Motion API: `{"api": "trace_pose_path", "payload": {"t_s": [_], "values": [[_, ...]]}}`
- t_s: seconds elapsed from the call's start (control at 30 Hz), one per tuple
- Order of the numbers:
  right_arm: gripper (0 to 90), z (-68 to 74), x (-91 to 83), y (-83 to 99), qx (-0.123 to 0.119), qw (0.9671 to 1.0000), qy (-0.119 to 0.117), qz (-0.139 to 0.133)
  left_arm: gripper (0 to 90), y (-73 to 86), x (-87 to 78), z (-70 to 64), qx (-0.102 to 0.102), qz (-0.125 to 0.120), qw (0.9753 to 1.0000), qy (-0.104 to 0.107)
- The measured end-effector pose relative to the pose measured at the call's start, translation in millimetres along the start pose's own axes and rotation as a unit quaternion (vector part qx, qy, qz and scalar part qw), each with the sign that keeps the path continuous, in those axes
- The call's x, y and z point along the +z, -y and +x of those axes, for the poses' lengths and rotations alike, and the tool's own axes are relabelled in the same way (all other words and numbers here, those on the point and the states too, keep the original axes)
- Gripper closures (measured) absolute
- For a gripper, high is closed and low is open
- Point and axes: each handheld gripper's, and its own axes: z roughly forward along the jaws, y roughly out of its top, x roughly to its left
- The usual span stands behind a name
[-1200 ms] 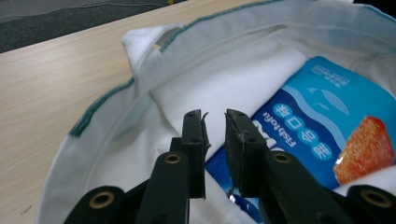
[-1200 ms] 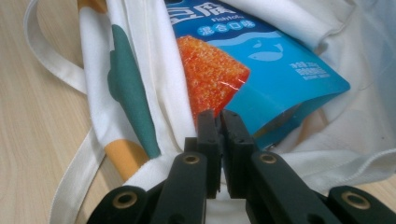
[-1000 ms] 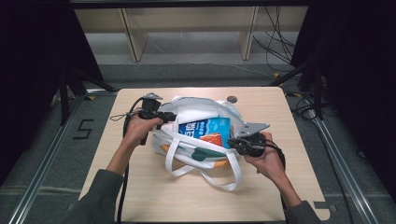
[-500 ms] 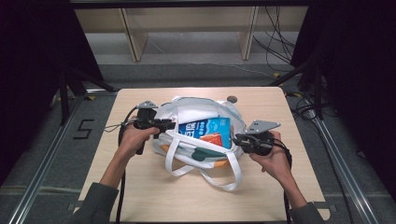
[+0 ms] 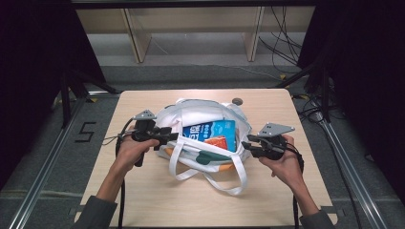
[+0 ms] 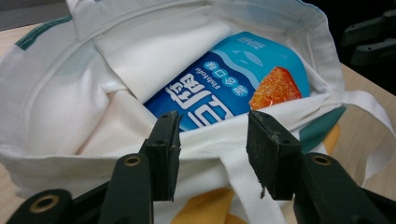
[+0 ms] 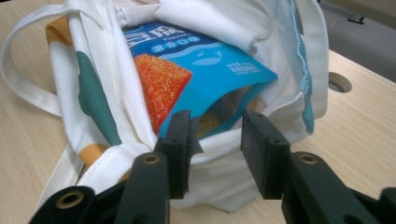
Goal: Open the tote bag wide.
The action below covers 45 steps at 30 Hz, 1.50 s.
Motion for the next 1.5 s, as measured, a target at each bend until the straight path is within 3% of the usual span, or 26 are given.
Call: {"api": "trace_pose_path", "payload": {"t_s": [0.03,0.1,0.33,0.43,0.47,0.53,0.57,0.63,0.7,0.83,0.9,1.07,1.2,1.33,1.47,1.5], "values": [[61.4,-1.5,0.3,-0.1,-0.008,0.9999,-0.006,-0.004,52.8,0.7,-1.5,-1.5,0.001,-0.001,1.0000,0.002],[59.5,0.0,-2.6,0.3,0.007,1.0000,0.000,-0.004,50.8,0.8,-4.5,-4.4,0.008,-0.003,1.0000,0.000],[55.2,-0.9,-7.4,3.0,0.010,0.9999,0.006,-0.008,44.1,1.0,-9.5,-14.5,0.012,-0.007,0.9999,-0.004],[54.0,-2.6,-8.1,4.7,0.002,0.9999,0.008,-0.012,42.2,2.1,-10.8,-17.7,0.014,-0.005,0.9999,0.001],[53.9,-1.7,-9.4,5.5,0.015,0.9998,0.010,-0.009,41.3,2.2,-11.2,-18.5,0.015,-0.004,0.9999,0.001],[53.4,-2.9,-9.9,6.1,0.008,0.9999,0.009,-0.011,41.0,3.1,-11.5,-20.2,0.017,-0.007,0.9998,-0.001],[53.1,-2.1,-10.5,6.9,0.016,0.9997,0.015,-0.013,40.9,3.6,-12.3,-20.8,0.021,-0.003,0.9998,0.000],[52.5,-3.2,-11.8,7.8,0.010,0.9998,0.015,-0.012,40.0,5.5,-12.2,-23.1,0.016,-0.003,0.9999,0.000],[51.6,-1.2,-13.5,9.2,0.023,0.9996,0.012,-0.006,38.8,6.8,-13.2,-23.9,0.017,0.001,0.9999,0.003],[50.0,-4.0,-15.2,11.8,0.017,0.9995,0.020,-0.015,37.6,9.6,-15.7,-27.8,0.018,-0.005,0.9998,-0.001],[48.9,-2.1,-17.4,12.9,0.030,0.9993,0.018,-0.010,35.8,10.4,-18.3,-28.8,0.017,-0.003,0.9998,0.004],[47.3,-1.0,-20.9,15.0,0.034,0.9991,0.020,-0.013,34.0,13.3,-23.1,-31.0,0.019,-0.006,0.9998,0.005],[45.7,-2.8,-21.6,16.9,0.021,0.9994,0.022,-0.016,31.8,17.4,-25.1,-32.6,0.018,-0.005,0.9998,0.001],[45.2,0.5,-24.6,19.7,0.037,0.9990,0.023,-0.011,30.7,23.2,-29.1,-34.5,0.014,-0.011,0.9998,0.010],[44.2,-1.3,-26.5,22.5,0.029,0.9991,0.027,-0.018,29.8,24.6,-34.1,-37.8,0.018,-0.012,0.9997,0.009],[44.0,0.8,-27.9,23.0,0.044,0.9988,0.022,-0.009,29.7,25.9,-34.6,-39.8,0.018,-0.016,0.9997,0.006]]}}
